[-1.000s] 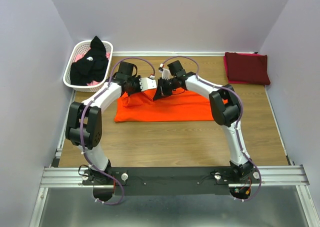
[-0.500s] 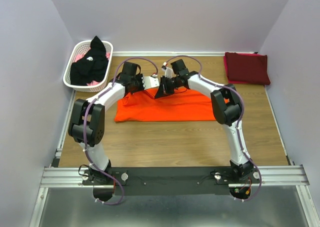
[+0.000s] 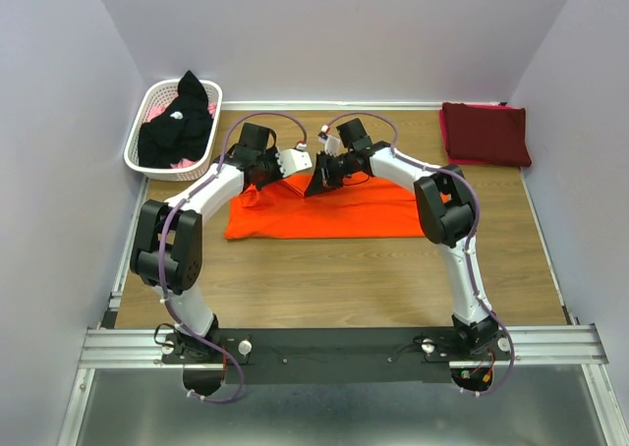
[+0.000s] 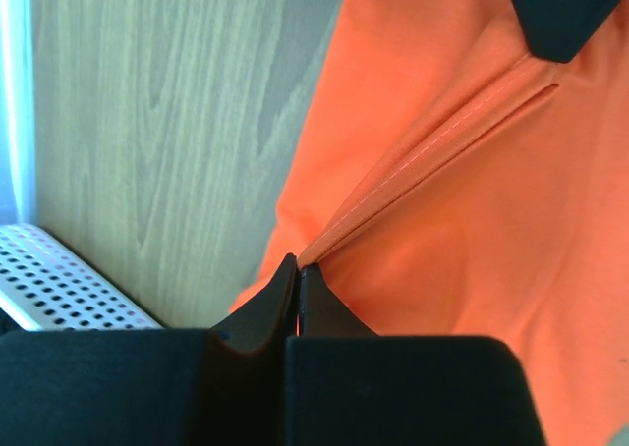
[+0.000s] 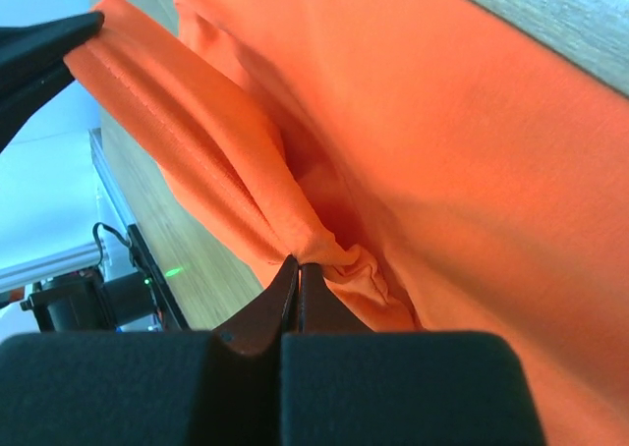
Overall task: Fold and stack the t-shirts
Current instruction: Fold the other side of the tshirt into a rectangle
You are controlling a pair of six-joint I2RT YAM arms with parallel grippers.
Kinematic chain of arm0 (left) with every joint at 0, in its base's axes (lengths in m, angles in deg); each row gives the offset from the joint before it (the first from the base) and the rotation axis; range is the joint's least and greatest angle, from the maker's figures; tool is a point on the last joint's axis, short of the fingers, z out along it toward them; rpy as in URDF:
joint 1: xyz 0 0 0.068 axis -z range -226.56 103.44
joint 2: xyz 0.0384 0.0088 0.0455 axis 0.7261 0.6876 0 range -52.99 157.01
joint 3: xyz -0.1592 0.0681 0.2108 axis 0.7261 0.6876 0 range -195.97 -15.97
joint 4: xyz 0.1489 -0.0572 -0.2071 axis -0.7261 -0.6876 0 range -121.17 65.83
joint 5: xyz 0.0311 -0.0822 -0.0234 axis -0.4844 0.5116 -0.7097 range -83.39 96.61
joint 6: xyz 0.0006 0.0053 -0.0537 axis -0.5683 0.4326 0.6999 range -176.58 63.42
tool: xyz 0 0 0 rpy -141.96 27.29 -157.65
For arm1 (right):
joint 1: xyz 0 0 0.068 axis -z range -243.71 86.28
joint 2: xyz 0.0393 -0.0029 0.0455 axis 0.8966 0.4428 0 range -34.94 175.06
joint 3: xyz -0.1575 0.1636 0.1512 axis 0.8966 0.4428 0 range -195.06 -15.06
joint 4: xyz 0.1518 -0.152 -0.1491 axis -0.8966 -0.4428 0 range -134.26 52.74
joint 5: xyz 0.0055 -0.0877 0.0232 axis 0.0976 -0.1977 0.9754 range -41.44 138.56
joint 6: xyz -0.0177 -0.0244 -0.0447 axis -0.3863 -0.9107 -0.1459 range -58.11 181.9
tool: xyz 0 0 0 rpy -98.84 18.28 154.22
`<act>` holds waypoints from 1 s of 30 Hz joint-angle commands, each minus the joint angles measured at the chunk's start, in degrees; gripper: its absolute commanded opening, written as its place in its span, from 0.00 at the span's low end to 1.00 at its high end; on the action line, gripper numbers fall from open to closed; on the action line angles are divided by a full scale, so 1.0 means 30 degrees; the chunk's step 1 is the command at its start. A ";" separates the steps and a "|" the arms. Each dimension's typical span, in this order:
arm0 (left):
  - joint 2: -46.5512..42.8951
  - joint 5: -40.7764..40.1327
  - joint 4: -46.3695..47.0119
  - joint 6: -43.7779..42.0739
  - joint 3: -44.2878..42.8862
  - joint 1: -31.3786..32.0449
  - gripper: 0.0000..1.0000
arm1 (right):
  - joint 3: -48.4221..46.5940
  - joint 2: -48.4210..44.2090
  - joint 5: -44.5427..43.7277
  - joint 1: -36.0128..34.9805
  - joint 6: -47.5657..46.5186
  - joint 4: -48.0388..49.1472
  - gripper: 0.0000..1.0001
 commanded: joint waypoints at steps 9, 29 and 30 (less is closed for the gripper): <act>-0.0327 -0.0631 -0.1388 0.1903 0.0172 -0.0192 0.00 | 0.0564 0.0230 0.0174 0.0216 -0.0017 -0.0977 0.01; 0.2425 -0.1100 -0.1504 0.1056 -0.3255 -0.0192 0.03 | 0.1530 -0.0794 0.0321 0.0860 0.0745 -0.0742 0.34; 0.2573 -0.1129 -0.1446 0.0793 -0.3373 -0.0163 0.03 | 0.1734 -0.0998 0.0292 0.1005 0.0717 -0.0742 0.35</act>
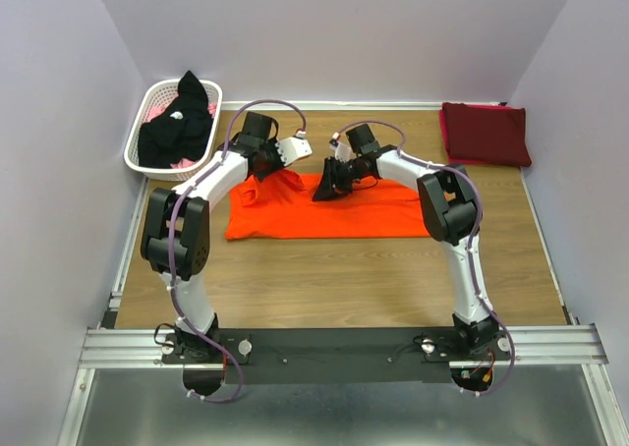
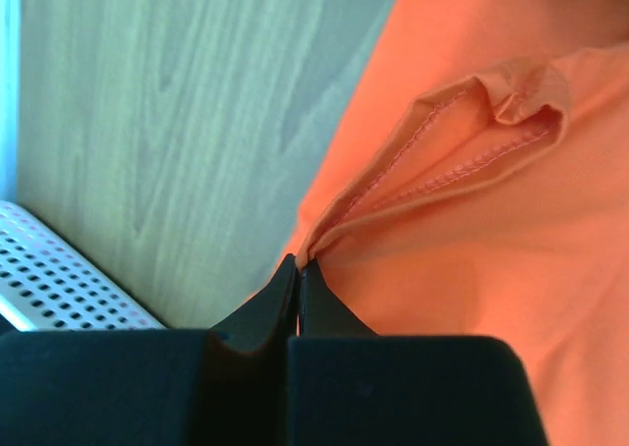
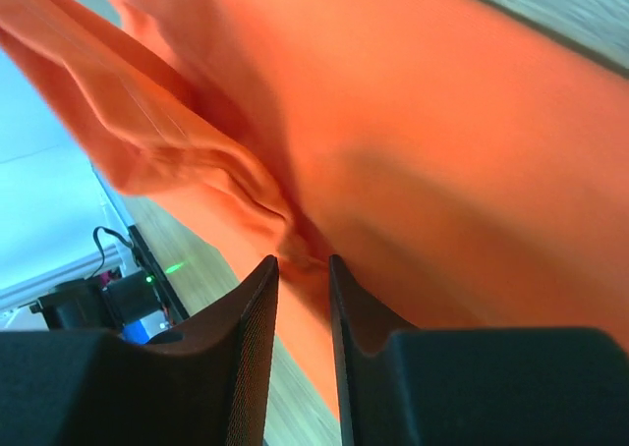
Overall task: Fold and stack the t-shirts
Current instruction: Fold the other side of the tshirt into a rectangle
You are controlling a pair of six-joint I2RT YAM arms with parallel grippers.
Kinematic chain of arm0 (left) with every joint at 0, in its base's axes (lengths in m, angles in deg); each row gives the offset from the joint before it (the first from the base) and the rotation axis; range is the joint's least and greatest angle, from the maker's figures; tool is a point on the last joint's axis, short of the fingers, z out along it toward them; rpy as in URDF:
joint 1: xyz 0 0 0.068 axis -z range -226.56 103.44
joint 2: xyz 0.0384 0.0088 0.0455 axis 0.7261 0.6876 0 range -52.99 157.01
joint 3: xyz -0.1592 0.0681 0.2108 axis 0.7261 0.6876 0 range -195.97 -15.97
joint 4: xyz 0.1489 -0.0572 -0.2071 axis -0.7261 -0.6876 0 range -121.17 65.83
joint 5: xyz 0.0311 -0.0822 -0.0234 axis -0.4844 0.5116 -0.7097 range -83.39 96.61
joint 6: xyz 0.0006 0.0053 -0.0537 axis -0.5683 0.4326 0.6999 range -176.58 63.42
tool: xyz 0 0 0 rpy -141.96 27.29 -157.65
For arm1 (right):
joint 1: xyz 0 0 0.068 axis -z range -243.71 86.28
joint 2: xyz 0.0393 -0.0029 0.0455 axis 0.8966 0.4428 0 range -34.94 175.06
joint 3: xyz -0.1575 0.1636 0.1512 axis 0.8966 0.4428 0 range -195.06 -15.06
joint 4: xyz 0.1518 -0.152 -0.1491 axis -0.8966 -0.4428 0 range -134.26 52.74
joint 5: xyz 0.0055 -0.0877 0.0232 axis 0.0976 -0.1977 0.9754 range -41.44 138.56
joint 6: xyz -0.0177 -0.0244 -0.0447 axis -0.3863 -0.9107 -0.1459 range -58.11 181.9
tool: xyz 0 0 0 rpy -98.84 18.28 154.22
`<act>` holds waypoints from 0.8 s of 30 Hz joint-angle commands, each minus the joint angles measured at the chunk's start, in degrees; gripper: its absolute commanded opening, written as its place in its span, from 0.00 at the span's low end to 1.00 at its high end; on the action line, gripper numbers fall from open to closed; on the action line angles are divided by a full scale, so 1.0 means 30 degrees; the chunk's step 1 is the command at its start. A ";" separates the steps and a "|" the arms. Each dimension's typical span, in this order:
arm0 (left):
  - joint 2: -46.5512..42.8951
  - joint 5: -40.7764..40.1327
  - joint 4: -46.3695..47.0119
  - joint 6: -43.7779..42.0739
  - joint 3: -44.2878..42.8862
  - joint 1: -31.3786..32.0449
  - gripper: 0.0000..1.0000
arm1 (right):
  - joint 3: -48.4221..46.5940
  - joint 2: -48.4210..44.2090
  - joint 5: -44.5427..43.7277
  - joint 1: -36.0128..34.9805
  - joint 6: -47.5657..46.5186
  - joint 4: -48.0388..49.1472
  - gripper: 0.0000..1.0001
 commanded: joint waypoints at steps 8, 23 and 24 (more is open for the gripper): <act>0.2500 -0.0539 0.0530 -0.1625 -0.2359 0.0144 0.12 | 0.1178 -0.1527 0.0328 0.0674 0.0067 -0.0392 0.34; 0.3085 0.4117 -0.2604 0.1185 -0.4584 -0.3107 0.46 | -0.0694 -0.0623 0.0768 0.0586 0.1062 0.0543 0.33; 0.3350 0.4409 -0.2924 0.1390 -0.4937 -0.3253 0.46 | -0.1335 -0.0445 0.0797 0.0528 0.1267 0.0661 0.33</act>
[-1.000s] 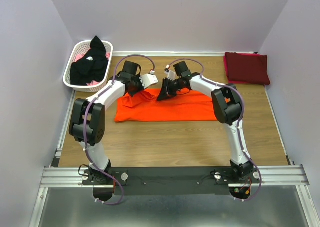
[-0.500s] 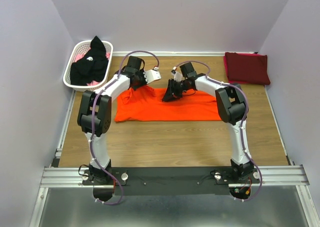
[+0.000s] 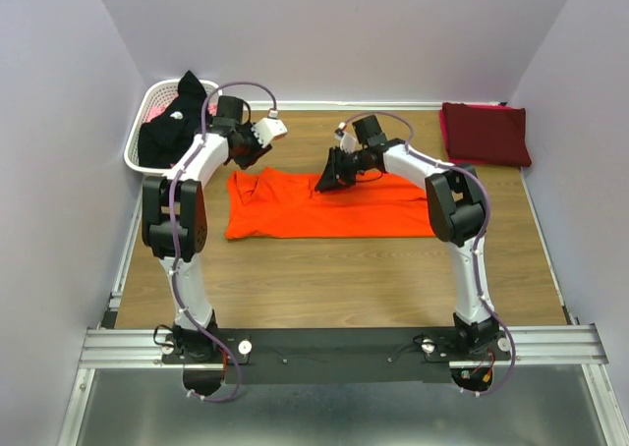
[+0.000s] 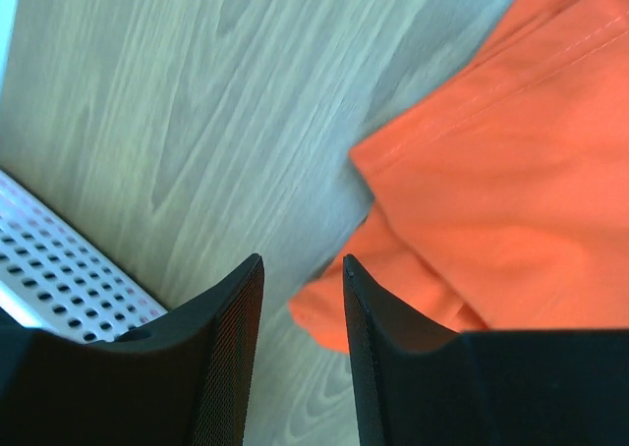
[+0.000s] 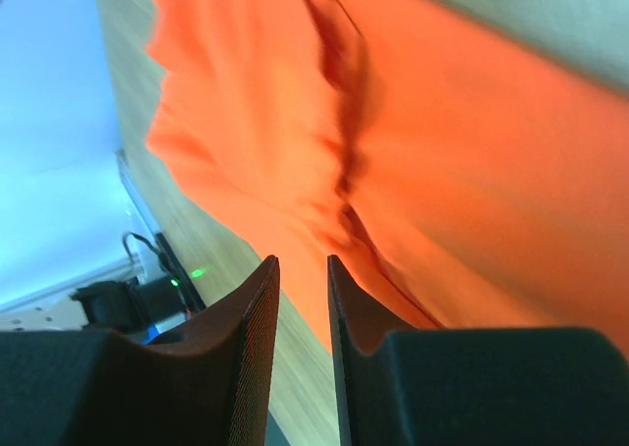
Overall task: Fold and stack the t-shirts
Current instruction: Fold the other side of the tshirt into a rectangle
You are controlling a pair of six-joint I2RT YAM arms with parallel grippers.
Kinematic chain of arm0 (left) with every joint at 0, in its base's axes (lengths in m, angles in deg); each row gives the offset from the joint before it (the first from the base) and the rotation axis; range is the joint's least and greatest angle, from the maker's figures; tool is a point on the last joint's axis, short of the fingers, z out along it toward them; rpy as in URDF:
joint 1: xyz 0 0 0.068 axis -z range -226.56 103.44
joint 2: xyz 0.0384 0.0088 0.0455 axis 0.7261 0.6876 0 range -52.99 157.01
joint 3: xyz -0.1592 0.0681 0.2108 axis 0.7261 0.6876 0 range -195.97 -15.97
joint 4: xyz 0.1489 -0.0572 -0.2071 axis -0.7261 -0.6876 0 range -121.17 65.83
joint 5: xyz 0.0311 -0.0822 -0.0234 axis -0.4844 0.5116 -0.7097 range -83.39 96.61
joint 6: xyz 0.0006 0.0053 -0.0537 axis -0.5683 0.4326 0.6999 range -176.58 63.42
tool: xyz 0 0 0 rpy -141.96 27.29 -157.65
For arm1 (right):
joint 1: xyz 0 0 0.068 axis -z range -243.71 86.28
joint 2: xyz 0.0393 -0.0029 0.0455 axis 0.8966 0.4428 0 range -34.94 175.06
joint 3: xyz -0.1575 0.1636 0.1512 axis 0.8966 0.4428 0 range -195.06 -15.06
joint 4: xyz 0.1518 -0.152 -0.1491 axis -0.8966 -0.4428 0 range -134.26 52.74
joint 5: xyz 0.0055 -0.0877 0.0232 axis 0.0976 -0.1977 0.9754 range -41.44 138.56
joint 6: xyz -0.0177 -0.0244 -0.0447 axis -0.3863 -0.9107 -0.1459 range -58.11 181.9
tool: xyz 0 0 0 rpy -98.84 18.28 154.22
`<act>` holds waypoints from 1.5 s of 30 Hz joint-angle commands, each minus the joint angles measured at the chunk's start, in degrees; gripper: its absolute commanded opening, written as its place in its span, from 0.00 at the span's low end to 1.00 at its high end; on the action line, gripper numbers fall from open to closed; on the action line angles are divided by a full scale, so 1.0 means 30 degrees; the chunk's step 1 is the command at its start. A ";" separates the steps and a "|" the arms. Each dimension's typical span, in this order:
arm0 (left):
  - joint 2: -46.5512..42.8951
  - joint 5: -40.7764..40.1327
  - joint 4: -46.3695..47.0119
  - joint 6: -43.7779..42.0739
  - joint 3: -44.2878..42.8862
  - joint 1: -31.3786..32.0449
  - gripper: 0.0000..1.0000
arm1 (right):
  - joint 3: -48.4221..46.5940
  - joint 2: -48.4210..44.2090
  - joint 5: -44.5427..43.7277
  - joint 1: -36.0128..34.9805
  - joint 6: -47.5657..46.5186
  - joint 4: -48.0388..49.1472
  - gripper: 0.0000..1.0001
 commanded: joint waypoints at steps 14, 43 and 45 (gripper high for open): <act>0.4978 0.6928 -0.3163 0.4219 -0.6016 -0.1423 0.48 | -0.4071 0.3103 0.0352 -0.0883 0.1447 0.1175 0.33; 0.5538 0.7573 -0.2636 0.4631 -0.5548 -0.1540 0.00 | -0.2929 0.3514 -0.1435 -0.0912 0.1066 0.1146 0.32; 0.4514 0.7777 -0.2490 0.4398 -0.4905 -0.1540 0.00 | -0.2841 0.3456 -0.1523 -0.0912 0.0979 0.1146 0.32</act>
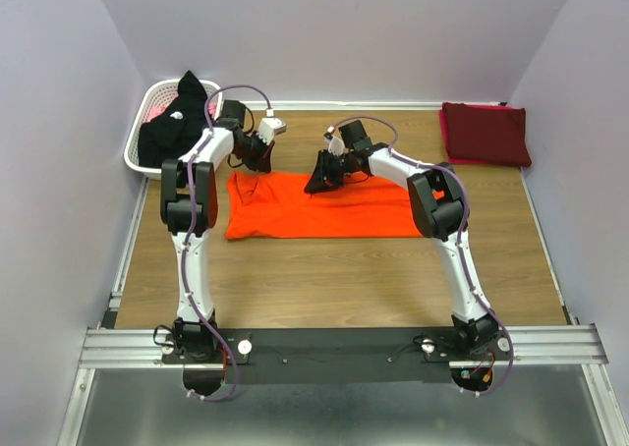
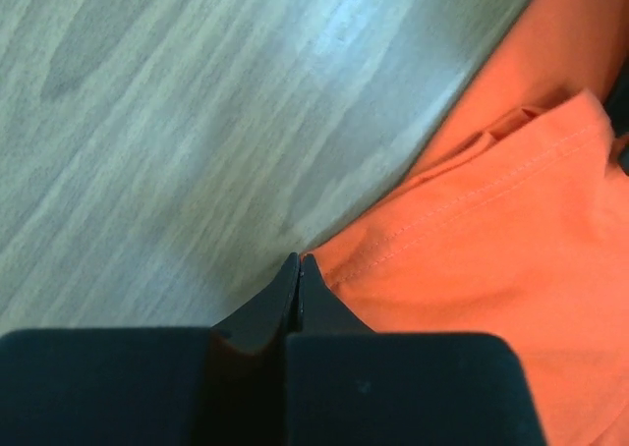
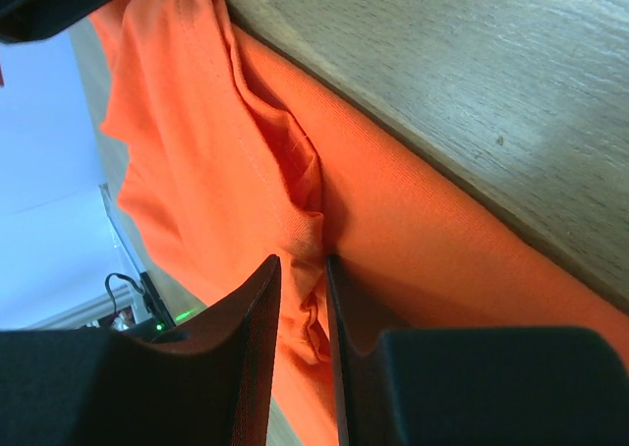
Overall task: Fold and stack the t-shirts
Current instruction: Fold the other side of the tshirt into a rectangle
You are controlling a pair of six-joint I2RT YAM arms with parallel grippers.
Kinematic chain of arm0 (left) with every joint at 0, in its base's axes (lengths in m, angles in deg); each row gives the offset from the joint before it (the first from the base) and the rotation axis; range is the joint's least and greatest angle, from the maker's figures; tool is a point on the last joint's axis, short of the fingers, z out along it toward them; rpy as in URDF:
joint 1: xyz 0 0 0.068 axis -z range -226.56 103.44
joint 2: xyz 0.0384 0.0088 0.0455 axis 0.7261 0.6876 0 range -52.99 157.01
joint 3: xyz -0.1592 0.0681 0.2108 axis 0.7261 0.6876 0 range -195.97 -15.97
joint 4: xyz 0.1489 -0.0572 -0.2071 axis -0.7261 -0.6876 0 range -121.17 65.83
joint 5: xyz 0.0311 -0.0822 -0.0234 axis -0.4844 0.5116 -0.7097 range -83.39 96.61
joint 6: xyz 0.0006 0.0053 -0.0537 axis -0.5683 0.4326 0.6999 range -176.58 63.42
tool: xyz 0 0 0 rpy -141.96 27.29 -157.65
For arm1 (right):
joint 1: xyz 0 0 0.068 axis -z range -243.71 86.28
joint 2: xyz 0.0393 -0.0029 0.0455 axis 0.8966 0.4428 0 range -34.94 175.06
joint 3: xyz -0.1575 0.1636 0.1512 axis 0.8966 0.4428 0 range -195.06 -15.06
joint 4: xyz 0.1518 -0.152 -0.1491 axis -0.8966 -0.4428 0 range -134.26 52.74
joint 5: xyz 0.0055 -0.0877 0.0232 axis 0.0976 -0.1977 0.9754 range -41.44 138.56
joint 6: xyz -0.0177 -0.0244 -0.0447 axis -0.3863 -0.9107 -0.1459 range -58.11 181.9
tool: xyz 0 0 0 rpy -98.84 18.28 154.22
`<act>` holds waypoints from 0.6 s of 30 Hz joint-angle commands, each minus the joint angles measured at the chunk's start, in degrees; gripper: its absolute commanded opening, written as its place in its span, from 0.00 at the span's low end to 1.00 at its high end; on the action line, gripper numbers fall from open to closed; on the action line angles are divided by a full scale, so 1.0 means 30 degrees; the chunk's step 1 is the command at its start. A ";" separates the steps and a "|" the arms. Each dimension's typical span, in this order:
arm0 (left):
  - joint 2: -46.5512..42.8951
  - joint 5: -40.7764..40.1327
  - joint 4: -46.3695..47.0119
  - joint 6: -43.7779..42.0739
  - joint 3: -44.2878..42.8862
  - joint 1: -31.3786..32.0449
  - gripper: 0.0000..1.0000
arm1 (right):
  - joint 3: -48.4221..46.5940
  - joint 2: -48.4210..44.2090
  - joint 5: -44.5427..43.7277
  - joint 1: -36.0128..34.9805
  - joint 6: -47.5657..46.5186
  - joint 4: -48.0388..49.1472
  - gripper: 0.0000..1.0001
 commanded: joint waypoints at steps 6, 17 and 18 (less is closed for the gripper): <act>-0.4619 0.1127 0.0609 -0.0991 0.2870 -0.0112 0.00 | 0.0540 -0.0145 -0.0897 -0.0060 -0.0246 0.0024 0.32; -0.7641 0.0775 0.1224 -0.2076 0.7032 0.0882 0.00 | 0.0540 -0.0407 -0.0780 -0.0002 -0.0246 0.0024 0.32; -0.7846 0.0775 0.1283 -0.2105 0.7239 0.1029 0.00 | 0.0569 -0.0467 -0.0780 0.0028 -0.0275 0.0024 0.32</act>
